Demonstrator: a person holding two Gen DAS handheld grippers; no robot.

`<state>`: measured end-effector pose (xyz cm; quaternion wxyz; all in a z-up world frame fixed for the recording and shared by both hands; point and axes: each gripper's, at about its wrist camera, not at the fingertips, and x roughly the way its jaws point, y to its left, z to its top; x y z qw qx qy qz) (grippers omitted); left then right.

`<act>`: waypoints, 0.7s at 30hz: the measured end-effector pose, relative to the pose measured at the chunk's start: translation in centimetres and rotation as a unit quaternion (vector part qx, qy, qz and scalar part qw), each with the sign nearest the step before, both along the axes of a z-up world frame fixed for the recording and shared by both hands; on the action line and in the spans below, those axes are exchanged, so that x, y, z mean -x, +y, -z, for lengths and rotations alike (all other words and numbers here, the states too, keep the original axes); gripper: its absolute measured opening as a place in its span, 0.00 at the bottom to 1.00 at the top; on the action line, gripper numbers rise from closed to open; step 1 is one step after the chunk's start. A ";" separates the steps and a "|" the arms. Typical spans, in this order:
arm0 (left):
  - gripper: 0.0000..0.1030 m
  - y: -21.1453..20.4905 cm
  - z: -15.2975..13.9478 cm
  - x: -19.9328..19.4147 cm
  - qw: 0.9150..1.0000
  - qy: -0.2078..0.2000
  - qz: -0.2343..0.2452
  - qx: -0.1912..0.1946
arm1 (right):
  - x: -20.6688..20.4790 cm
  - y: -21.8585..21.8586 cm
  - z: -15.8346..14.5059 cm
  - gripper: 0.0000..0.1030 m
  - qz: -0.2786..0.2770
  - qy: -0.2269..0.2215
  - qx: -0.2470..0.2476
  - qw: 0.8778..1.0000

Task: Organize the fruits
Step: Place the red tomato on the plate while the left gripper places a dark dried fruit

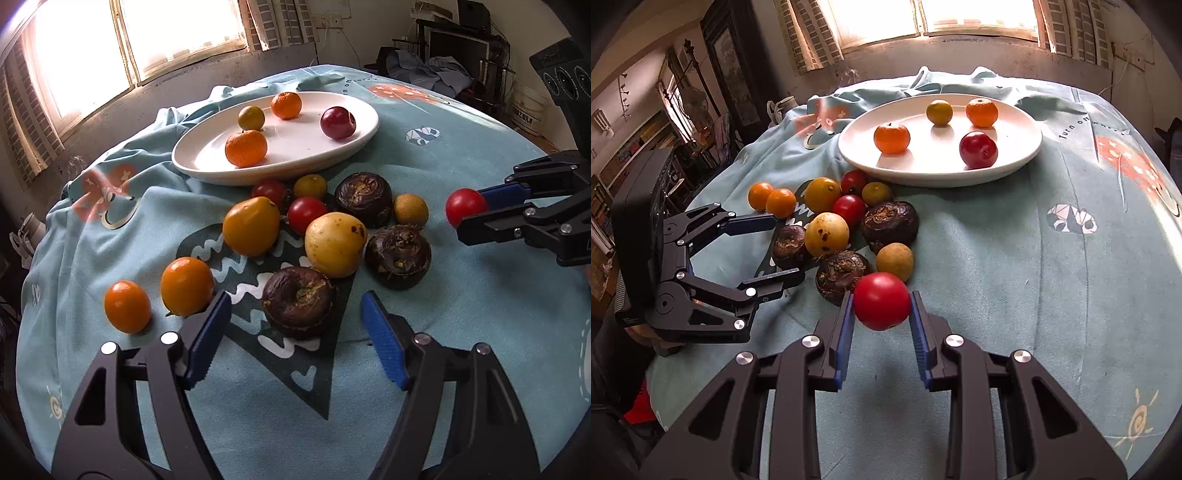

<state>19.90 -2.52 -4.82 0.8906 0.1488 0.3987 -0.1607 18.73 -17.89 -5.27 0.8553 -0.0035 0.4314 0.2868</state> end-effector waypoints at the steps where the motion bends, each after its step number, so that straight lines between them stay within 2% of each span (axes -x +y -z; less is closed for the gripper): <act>1: 0.67 0.0 0.1 -0.2 1.000 0.004 0.000 0.001 | 0.1 0.0 0.0 0.29 0.000 0.000 0.000 1.000; 7: 0.62 0.0 0.3 -0.7 1.000 0.010 0.002 0.004 | 0.0 0.0 -0.1 0.29 0.002 0.001 0.000 1.000; 11: 0.51 -0.2 0.3 -0.6 1.000 0.016 0.012 0.013 | 0.0 -0.1 0.0 0.29 0.004 0.001 0.001 1.000; 15: 0.47 -0.1 0.2 -0.3 1.000 0.016 0.010 0.012 | -0.1 -0.2 0.1 0.29 0.005 0.004 0.001 1.000; 16: 0.42 0.0 0.1 -0.3 1.000 0.017 0.007 0.013 | -0.1 -0.2 0.1 0.29 0.005 0.004 0.000 1.000; 21: 0.42 1.2 -0.5 -0.3 0.997 0.042 0.001 0.062 | -0.2 -0.2 0.2 0.29 0.000 0.009 -0.009 1.000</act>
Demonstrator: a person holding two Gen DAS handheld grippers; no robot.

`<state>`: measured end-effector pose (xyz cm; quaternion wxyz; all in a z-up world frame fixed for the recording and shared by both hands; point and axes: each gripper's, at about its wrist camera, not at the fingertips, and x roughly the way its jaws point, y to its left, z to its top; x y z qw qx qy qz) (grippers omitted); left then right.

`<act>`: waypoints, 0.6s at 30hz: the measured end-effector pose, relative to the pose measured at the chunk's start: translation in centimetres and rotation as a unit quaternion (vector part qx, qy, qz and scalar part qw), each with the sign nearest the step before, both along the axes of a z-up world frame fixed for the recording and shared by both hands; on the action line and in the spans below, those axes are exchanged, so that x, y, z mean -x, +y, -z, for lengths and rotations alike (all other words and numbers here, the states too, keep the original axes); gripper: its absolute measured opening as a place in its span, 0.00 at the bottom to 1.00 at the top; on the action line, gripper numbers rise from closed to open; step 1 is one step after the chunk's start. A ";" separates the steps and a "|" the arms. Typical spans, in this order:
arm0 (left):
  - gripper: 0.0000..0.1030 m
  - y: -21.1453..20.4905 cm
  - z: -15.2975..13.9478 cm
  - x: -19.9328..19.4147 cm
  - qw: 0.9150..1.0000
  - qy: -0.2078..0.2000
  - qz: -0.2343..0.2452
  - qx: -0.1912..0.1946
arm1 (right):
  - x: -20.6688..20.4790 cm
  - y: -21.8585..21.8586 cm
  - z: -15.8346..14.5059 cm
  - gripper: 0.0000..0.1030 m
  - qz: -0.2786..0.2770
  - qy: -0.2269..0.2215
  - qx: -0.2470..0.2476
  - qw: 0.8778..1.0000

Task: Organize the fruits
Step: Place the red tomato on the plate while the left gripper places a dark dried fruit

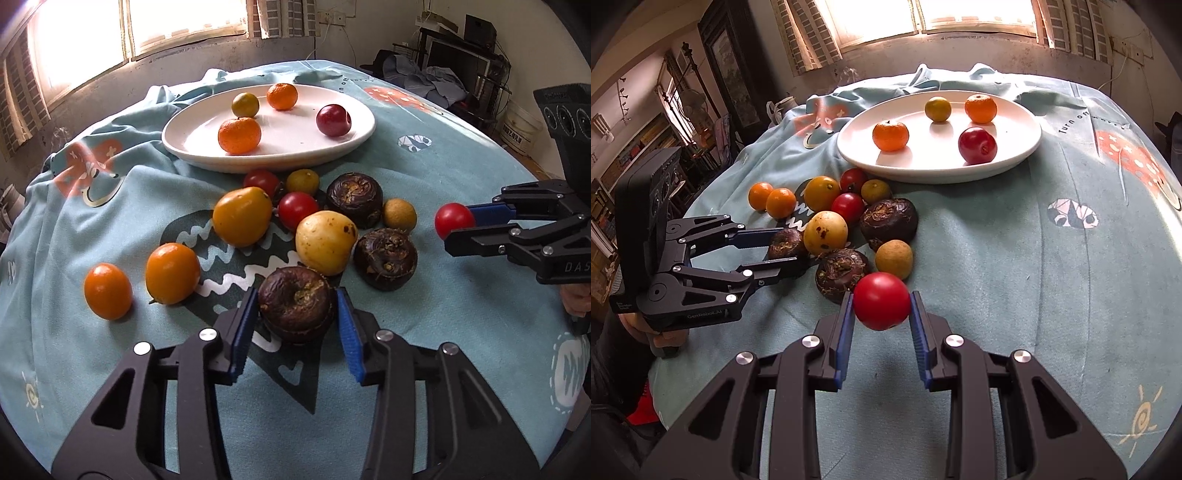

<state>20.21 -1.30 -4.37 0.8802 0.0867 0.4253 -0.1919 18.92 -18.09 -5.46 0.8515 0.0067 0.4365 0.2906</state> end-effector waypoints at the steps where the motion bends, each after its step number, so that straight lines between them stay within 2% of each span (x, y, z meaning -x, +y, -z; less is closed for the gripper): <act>1: 0.42 0.1 -0.2 0.1 1.000 -0.002 -0.002 0.002 | 0.0 -0.1 0.0 0.29 -0.002 0.001 -0.006 1.000; 5: 0.42 0.6 -1.9 0.1 1.000 -0.006 0.003 0.029 | -0.2 -0.4 -0.8 0.29 -0.008 0.000 -0.048 0.999; 8: 0.42 1.0 -4.3 -1.5 0.999 -0.026 -0.006 0.047 | -1.2 -0.4 -2.6 0.29 0.011 -0.036 -0.060 0.997; 10: 0.42 1.3 -5.8 -3.6 0.997 -0.034 -0.021 0.064 | -2.5 -0.4 -3.8 0.29 0.035 -0.069 -0.061 0.995; 13: 0.42 1.4 -7.0 -7.7 0.995 -0.034 -0.051 0.081 | -5.5 0.0 -4.6 0.29 0.058 -0.092 -0.059 0.992; 18: 0.42 1.7 -6.7 -14.0 0.992 -0.019 -0.098 0.078 | -10.4 0.9 -3.7 0.29 0.081 -0.086 -0.052 0.992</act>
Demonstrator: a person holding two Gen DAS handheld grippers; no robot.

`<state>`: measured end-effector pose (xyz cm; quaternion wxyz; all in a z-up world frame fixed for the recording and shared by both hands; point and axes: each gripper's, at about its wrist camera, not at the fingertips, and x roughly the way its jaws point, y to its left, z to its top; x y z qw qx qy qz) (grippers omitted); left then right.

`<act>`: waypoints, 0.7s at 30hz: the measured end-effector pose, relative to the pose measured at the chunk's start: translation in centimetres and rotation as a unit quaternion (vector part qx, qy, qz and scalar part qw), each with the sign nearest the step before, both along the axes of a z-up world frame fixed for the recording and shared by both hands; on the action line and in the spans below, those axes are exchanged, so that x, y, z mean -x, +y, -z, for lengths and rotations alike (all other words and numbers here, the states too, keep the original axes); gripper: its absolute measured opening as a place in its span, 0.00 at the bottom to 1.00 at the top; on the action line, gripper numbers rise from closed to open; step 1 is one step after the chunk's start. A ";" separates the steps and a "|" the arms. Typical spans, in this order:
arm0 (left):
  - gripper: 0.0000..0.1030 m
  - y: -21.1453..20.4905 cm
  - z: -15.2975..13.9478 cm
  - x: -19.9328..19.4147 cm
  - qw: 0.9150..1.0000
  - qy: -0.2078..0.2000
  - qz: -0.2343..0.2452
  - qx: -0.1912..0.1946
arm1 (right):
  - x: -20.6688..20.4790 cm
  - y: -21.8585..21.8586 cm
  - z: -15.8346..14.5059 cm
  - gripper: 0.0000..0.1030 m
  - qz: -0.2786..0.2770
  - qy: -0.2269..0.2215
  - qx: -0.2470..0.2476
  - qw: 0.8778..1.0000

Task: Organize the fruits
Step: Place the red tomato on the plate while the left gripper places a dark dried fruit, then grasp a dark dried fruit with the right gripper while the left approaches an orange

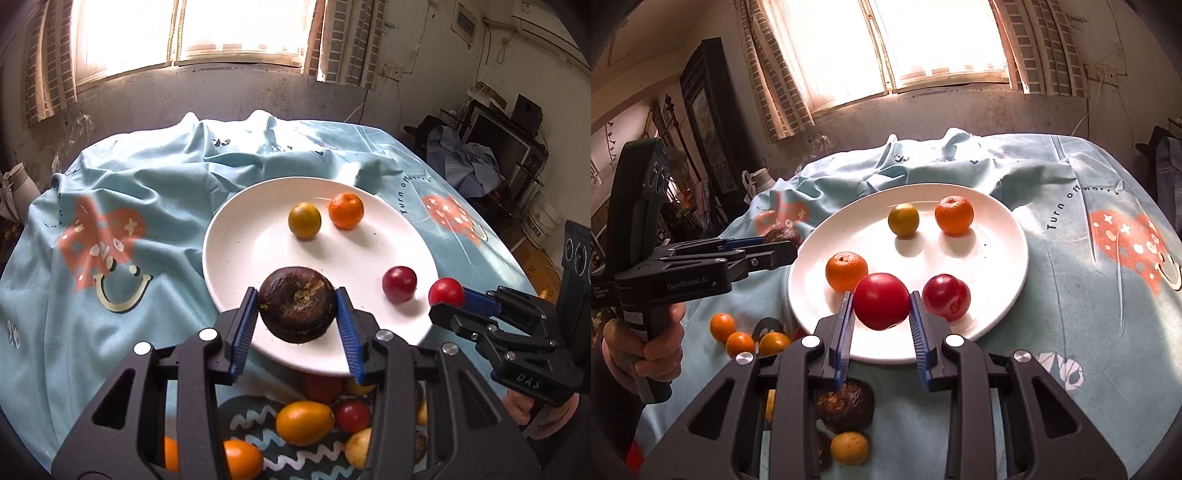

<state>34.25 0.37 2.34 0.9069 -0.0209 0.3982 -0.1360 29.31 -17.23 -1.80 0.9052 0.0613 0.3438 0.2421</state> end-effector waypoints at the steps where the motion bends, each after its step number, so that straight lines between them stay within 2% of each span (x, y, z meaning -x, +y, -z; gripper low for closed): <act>1: 0.42 0.0 0.3 -0.9 1.000 0.005 -0.006 -0.006 | -0.7 0.1 0.3 0.29 0.001 0.004 0.000 1.000; 5: 0.42 -0.2 1.6 -3.1 0.999 0.019 -0.016 -0.022 | -2.5 0.6 1.1 0.29 0.000 0.010 0.012 1.000; 10: 0.44 -0.6 2.8 -4.0 0.998 0.028 -0.027 -0.044 | -3.4 1.4 2.0 0.30 -0.008 0.021 0.022 1.000; 11: 0.61 -0.6 2.7 -3.8 0.998 0.024 -0.034 -0.049 | -3.4 1.4 2.0 0.32 -0.008 0.021 0.025 0.999; 12: 0.73 -0.5 2.4 -3.4 0.998 0.016 -0.042 -0.052 | -3.3 1.4 1.9 0.39 -0.007 0.019 0.023 1.000; 13: 0.85 -0.4 1.9 -2.8 0.997 0.001 -0.052 -0.052 | -3.0 1.2 1.6 0.39 -0.003 0.014 0.022 1.000; 15: 0.87 0.1 0.9 -1.4 0.997 -0.015 -0.058 -0.049 | -2.2 1.0 0.8 0.39 -0.001 0.004 0.023 1.000; 18: 0.92 1.4 -0.1 1.5 0.997 -0.017 -0.068 -0.034 | -0.7 0.6 0.3 0.39 -0.006 0.004 0.020 1.000; 21: 0.96 3.0 0.2 5.1 0.997 -0.020 -0.074 -0.030 | 1.8 0.8 0.5 0.39 -0.017 0.009 0.027 0.999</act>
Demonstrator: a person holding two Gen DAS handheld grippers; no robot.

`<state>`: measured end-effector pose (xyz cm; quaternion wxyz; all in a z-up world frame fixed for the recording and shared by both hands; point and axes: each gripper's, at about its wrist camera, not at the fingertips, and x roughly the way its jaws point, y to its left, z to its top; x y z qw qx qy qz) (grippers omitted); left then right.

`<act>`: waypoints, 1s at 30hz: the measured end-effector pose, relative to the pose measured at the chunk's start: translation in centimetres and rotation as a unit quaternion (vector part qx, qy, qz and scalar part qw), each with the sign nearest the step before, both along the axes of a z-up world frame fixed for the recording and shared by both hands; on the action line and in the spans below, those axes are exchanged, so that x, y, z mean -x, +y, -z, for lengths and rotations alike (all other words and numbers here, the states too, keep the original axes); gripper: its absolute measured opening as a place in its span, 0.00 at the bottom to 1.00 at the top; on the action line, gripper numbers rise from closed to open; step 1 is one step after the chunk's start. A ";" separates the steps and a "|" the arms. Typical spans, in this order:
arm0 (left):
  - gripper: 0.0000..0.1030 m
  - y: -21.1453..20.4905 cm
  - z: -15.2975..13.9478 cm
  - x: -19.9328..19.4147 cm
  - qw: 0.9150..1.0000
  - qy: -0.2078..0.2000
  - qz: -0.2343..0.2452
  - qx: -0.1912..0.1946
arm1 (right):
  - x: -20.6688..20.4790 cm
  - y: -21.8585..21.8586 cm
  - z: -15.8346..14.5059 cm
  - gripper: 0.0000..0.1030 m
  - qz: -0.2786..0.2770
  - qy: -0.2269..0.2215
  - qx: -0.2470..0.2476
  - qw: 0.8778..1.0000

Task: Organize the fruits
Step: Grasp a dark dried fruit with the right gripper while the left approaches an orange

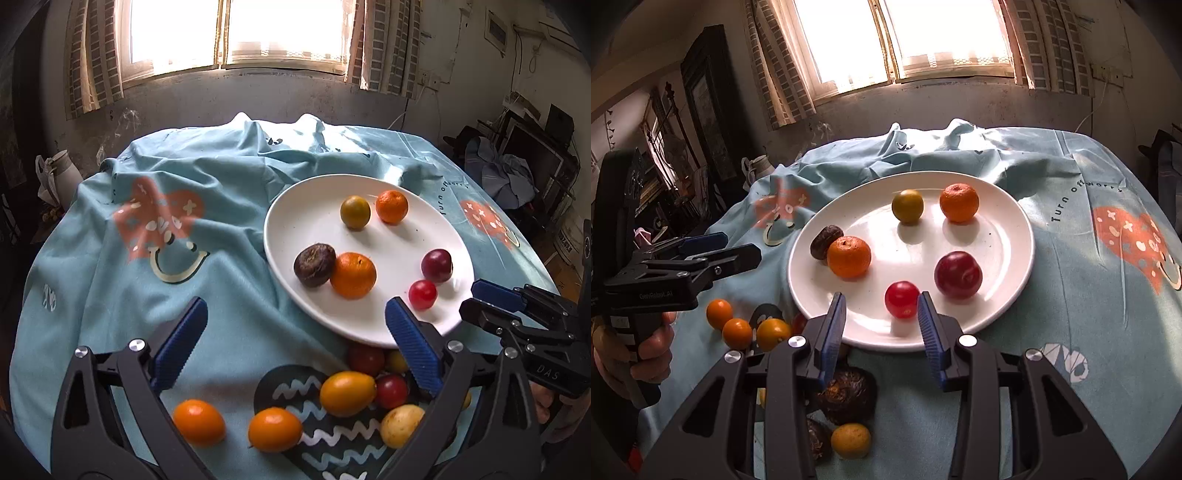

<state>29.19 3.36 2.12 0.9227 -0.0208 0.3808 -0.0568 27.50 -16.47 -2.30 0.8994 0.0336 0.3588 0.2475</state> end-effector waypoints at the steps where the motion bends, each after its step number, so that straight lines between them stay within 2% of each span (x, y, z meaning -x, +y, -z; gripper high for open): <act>1: 0.96 0.7 0.4 1.3 1.000 -0.006 -0.002 0.007 | 1.0 0.2 0.1 0.39 -0.005 0.000 0.007 1.000; 3: 0.96 2.0 1.6 3.5 1.000 -0.011 -0.016 0.015 | 3.1 0.9 0.4 0.39 -0.020 -0.004 0.025 0.999; 5: 0.96 3.0 2.9 4.7 0.999 0.009 -0.033 0.021 | 5.0 1.8 0.9 0.39 -0.044 -0.007 0.039 0.998; 7: 0.96 3.8 3.8 5.1 0.998 0.030 -0.039 0.032 | 6.3 2.6 1.3 0.39 -0.070 0.004 0.043 0.997; 12: 0.96 5.0 4.1 5.3 0.997 0.027 -0.071 0.021 | 8.4 4.2 2.4 0.40 -0.108 0.013 0.073 0.991; 18: 0.96 5.3 3.8 5.7 0.997 0.019 -0.075 0.021 | 8.4 4.9 3.5 0.40 -0.106 0.006 0.118 0.987; 24: 0.96 5.4 3.4 5.9 0.997 0.011 -0.074 0.024 | 8.0 5.4 4.3 0.43 -0.106 0.012 0.135 0.985; 30: 0.96 5.3 3.2 6.1 0.997 0.003 -0.078 0.021 | 8.1 5.8 4.8 0.42 -0.102 0.020 0.146 0.984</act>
